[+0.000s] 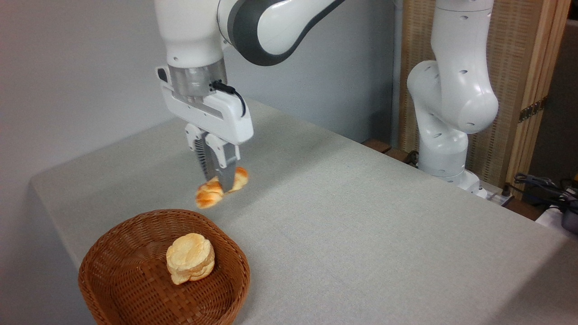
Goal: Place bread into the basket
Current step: 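Carry the roll over the wicker basket and lower it, then open the gripper to release the roll into the basket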
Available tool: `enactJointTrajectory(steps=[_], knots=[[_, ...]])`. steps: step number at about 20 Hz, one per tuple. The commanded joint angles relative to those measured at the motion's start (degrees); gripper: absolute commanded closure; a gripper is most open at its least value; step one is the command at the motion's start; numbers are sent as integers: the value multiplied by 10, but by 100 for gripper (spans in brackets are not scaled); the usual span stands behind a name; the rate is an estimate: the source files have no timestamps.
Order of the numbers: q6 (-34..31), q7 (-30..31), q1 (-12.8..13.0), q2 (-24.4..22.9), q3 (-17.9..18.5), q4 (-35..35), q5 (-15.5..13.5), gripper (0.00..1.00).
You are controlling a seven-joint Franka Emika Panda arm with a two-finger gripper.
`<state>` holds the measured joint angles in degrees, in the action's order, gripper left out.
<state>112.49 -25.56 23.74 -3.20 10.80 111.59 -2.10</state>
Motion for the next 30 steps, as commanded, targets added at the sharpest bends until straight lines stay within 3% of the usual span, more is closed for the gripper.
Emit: enactJointTrajectory(steps=[1, 4, 6, 7, 8, 24, 26, 30], knots=[[78, -22, 2, 3, 5, -9, -2, 69], [146, -20, 1, 8, 10, -9, -5, 66], [192, -20, 1, 13, 29, -9, -36, 55], [218, -20, 1, 16, 32, -9, -43, 24], [234, -16, 0, 21, 33, -9, -42, 0], [248, -18, 1, 22, 41, -9, -39, 0], [204, -19, 1, 18, 41, -13, -16, 0], [28, -24, 2, 17, 34, -76, 27, 0]])
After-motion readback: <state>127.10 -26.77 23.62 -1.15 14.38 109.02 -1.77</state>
